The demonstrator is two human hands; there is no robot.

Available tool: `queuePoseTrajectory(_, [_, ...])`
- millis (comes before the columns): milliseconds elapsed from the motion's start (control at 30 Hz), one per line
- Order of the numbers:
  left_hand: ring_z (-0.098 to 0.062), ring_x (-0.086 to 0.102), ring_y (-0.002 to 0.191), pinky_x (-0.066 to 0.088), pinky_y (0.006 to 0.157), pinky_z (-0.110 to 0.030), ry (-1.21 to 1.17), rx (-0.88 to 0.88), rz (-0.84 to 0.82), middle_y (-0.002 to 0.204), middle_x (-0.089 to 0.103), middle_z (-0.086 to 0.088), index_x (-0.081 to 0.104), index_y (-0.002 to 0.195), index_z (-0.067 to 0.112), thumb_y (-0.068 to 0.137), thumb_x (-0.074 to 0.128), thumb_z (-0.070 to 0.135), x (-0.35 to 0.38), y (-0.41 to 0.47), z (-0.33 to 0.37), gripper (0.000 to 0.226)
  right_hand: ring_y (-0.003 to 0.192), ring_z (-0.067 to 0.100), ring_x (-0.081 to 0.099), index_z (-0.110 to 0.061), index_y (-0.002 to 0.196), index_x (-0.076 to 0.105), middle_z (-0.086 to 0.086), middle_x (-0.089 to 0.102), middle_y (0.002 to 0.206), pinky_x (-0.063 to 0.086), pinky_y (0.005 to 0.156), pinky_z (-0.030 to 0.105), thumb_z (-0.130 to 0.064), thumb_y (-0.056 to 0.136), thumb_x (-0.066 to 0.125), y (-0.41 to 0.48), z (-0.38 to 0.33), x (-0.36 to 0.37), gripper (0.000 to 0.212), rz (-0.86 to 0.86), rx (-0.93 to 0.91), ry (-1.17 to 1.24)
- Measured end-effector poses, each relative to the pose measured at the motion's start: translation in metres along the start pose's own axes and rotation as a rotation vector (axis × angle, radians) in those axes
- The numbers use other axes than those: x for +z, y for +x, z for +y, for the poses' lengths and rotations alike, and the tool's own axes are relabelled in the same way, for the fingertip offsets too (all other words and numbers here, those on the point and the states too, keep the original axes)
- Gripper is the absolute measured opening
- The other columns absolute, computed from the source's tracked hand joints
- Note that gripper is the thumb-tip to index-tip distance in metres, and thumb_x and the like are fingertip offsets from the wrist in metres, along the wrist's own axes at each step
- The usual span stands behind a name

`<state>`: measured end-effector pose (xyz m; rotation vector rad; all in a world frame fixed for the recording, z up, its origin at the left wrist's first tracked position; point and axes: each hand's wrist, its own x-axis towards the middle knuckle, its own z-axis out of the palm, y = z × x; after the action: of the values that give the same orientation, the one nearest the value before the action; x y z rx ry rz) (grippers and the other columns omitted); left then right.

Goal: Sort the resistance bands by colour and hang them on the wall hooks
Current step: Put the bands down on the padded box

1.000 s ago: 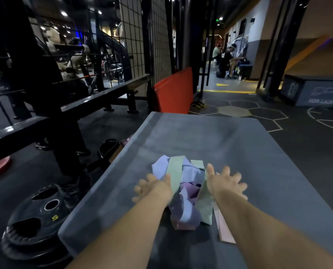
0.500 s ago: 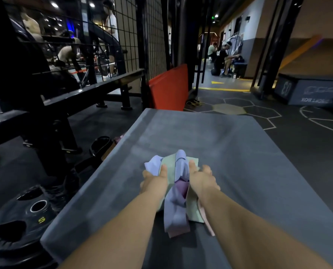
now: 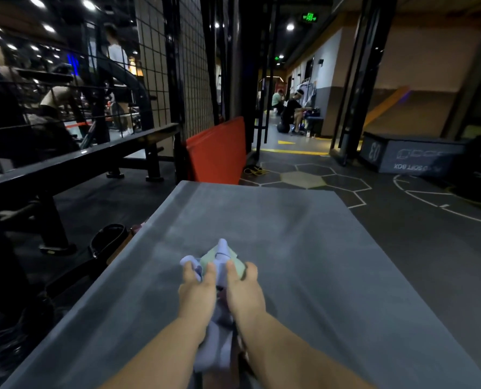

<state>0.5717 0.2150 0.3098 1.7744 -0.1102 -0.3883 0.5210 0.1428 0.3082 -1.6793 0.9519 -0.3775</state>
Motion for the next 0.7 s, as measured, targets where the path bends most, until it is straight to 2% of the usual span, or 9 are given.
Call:
queuePoseTrajectory(33, [-0.027,0.059,0.091,0.048,0.077,-0.036,-0.024,0.025,-0.007,0.119,0.055,-0.015,0.041,0.113,0.026,0.092,0.046,0.046,0.0,0.002,0.003,0.029,0.1,0.025,0.059,-0.032,0.133,0.032,0.003,0.061,0.111,0.047,0.091,0.036,-0.057,0.092,0.039,0.001,-0.002,0.0,0.049,-0.008,-0.001,0.036])
queuePoseTrajectory(100, [-0.026,0.057,0.1,0.046,0.081,-0.034,-0.032,0.061,-0.028,0.13,0.05,-0.011,0.038,0.129,0.028,0.094,0.044,0.047,-0.001,0.004,0.013,0.04,0.102,0.025,0.057,-0.032,0.137,0.03,0.006,0.06,0.118,0.046,0.09,0.035,-0.057,0.093,0.039,0.006,-0.01,-0.001,0.052,-0.018,-0.017,0.06])
queuePoseTrajectory(200, [-0.029,0.046,0.122,0.039,0.092,-0.037,-0.034,0.102,-0.034,0.145,0.035,-0.006,0.02,0.147,0.037,0.095,0.041,0.048,-0.002,0.009,0.03,0.057,0.097,0.024,0.053,-0.032,0.138,0.03,0.007,0.059,0.121,0.04,0.083,0.03,-0.055,0.094,0.038,0.013,-0.025,-0.003,0.05,-0.019,-0.081,0.05])
queuePoseTrajectory(333, [-0.031,0.037,0.133,0.035,0.107,-0.045,0.014,0.14,-0.027,0.154,0.026,-0.005,0.009,0.149,0.041,0.094,0.036,0.053,-0.006,0.02,0.042,0.062,0.092,0.023,0.049,-0.033,0.139,0.029,0.002,0.056,0.107,0.038,0.082,0.031,-0.052,0.096,0.037,0.023,-0.041,-0.007,0.047,-0.022,-0.18,0.053])
queuePoseTrajectory(433, [-0.033,0.038,0.132,0.035,0.105,-0.045,0.054,0.112,-0.036,0.152,0.029,-0.007,0.008,0.15,0.041,0.095,0.033,0.053,-0.011,0.03,0.04,0.061,0.099,0.023,0.05,-0.035,0.141,0.027,0.006,0.056,0.124,0.039,0.088,0.031,-0.051,0.096,0.038,0.034,-0.04,-0.006,0.049,-0.049,-0.199,0.055])
queuePoseTrajectory(500, [-0.034,0.04,0.13,0.035,0.104,-0.042,0.189,0.089,-0.034,0.15,0.034,-0.009,0.009,0.15,0.036,0.096,0.032,0.052,-0.013,0.036,0.029,0.061,0.112,0.028,0.051,-0.035,0.144,0.024,0.007,0.051,0.135,0.039,0.095,0.032,-0.051,0.096,0.04,0.041,-0.031,-0.004,0.053,-0.092,-0.19,-0.035])
queuePoseTrajectory(567, [-0.034,0.034,0.134,0.028,0.109,-0.043,0.525,0.013,-0.02,0.152,0.031,-0.01,0.007,0.151,0.032,0.097,0.026,0.054,-0.015,0.04,0.011,0.062,0.125,0.031,0.045,-0.038,0.147,0.017,0.005,0.042,0.144,0.037,0.102,0.035,-0.052,0.094,0.041,0.044,-0.016,-0.002,0.059,-0.119,-0.201,-0.225])
queuePoseTrajectory(633, [-0.034,0.022,0.139,0.021,0.111,-0.045,0.777,-0.06,0.012,0.156,0.019,-0.007,0.003,0.151,0.035,0.095,0.018,0.06,-0.018,0.039,-0.002,0.063,0.134,0.03,0.032,-0.043,0.148,0.012,0.0,0.023,0.154,0.031,0.107,0.039,-0.053,0.093,0.04,0.044,-0.002,0.0,0.062,-0.112,-0.251,-0.415])
queuePoseTrajectory(700, [-0.033,0.012,0.142,0.016,0.113,-0.046,0.849,-0.06,0.037,0.159,0.008,-0.004,0.002,0.15,0.039,0.094,0.015,0.063,-0.018,0.035,-0.009,0.063,0.141,0.026,0.019,-0.044,0.149,0.01,-0.004,0.004,0.16,0.023,0.112,0.039,-0.054,0.094,0.037,0.042,0.006,0.001,0.062,-0.091,-0.286,-0.509])
